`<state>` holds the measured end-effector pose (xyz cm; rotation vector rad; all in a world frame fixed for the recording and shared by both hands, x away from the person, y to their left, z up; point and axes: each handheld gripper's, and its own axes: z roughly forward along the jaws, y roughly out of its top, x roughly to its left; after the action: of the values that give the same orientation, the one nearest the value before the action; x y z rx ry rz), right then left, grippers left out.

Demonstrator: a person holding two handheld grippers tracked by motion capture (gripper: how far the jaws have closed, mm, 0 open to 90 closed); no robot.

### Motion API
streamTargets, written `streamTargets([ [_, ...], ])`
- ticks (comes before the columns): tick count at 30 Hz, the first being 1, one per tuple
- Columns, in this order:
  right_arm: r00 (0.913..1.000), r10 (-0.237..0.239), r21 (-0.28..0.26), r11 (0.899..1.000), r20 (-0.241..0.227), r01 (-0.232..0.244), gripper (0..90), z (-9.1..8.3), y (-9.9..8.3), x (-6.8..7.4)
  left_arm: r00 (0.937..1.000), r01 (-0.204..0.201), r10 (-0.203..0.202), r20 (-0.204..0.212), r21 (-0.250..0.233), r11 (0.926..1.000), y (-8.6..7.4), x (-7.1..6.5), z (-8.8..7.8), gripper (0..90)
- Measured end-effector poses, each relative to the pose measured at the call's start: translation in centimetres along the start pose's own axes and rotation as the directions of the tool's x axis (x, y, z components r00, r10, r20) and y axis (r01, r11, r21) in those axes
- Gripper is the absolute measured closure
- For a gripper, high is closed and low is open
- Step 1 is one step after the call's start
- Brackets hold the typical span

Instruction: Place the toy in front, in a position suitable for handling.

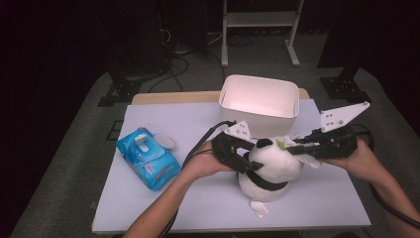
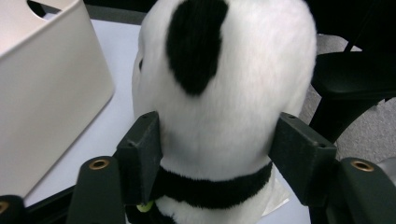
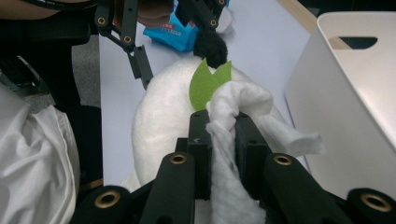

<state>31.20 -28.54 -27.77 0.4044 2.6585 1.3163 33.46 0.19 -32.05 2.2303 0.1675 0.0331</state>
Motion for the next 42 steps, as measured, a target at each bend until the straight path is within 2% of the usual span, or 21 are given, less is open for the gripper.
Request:
streamTargets([
  [4,0.9994,0.036,-0.002,0.999,0.001,-0.036,78.8,-0.8,-1.3,-0.2,1.0000,-0.005,0.005,0.000,0.027,0.9996,-1.1,0.1,1.0,34.6],
  [6,0.9986,0.052,-0.005,0.999,-0.006,-0.052,78.8,-1.1,-2.0,-0.3,1.0000,0.006,-0.007,0.007,0.022,0.9997,-1.6,0.2,1.5,34.6],
  [8,0.9977,0.066,-0.002,0.998,-0.013,-0.067,78.8,-1.3,-2.6,-0.3,0.9999,0.008,-0.008,0.011,0.043,0.9991,-2.1,0.3,2.2,33.9],
  [13,0.9959,0.090,0.007,0.996,0.004,-0.090,78.8,-2.0,-3.7,-0.5,0.9996,0.021,-0.022,0.017,0.055,0.9983,-3.2,0.4,2.8,32.0],
  [20,0.9931,0.115,0.031,0.993,0.024,-0.116,78.8,-2.6,-5.0,-0.7,0.9999,0.011,-0.011,0.007,0.067,0.9977,-3.4,0.4,3.4,25.4],
  [23,0.9920,0.123,0.039,0.992,0.026,-0.124,78.8,-2.8,-5.4,-0.8,0.9993,0.017,-0.020,0.033,0.083,0.9964,-3.3,0.5,4.1,24.2],
  [25,0.9913,0.129,0.040,0.991,0.026,-0.130,78.8,-2.7,-5.6,-0.9,0.9990,0.006,-0.011,0.044,0.104,0.9946,-3.0,0.5,4.5,24.1],
  [27,0.9901,0.138,0.036,0.990,0.025,-0.139,78.8,-2.6,-5.9,-1.0,0.9989,-0.012,0.007,0.046,0.116,0.9932,-2.7,0.3,4.8,30.2],
  [29,0.9882,0.152,0.024,0.988,0.019,-0.152,78.8,-2.5,-6.3,-1.2,0.9988,-0.022,0.017,0.047,0.118,0.9928,-2.5,0.3,4.7,42.4],
  [31,0.9869,0.161,0.008,0.987,0.018,-0.161,78.8,-2.6,-6.5,-1.3,0.9977,-0.011,0.004,0.068,0.097,0.9952,-2.4,0.3,4.2,49.4],
  [34,0.9865,0.163,-0.018,0.987,0.020,-0.162,78.7,-2.8,-6.6,-1.3,0.9977,-0.022,0.018,0.066,0.072,0.9972,-2.1,0.3,3.3,54.3],
  [36,0.9865,0.163,-0.039,0.986,0.014,-0.162,78.7,-2.9,-6.6,-1.4,0.9969,-0.021,0.017,0.077,0.040,0.9990,-1.7,0.4,2.7,62.0],
  [37,0.9865,0.163,-0.049,0.985,0.009,-0.163,78.7,-2.9,-6.6,-1.5,0.9959,-0.018,0.018,0.088,0.006,0.9998,-1.5,0.4,2.3,68.2],
  [38,0.9862,0.166,-0.060,0.984,-0.007,-0.166,78.7,-2.8,-6.6,-1.6,0.9955,-0.030,0.030,0.090,0.000,0.9995,-1.1,0.3,2.0,68.8],
  [40,0.9864,0.164,-0.069,0.984,-0.014,-0.164,78.7,-2.4,-6.4,-1.6,0.9971,-0.072,0.070,0.030,0.071,0.9949,-0.6,0.0,2.2,54.9],
  [42,0.9882,0.153,-0.058,0.987,-0.002,-0.153,78.7,-2.3,-6.0,-1.6,0.9973,-0.064,0.063,0.040,0.050,0.9967,-0.8,-0.1,2.5,48.6],
])
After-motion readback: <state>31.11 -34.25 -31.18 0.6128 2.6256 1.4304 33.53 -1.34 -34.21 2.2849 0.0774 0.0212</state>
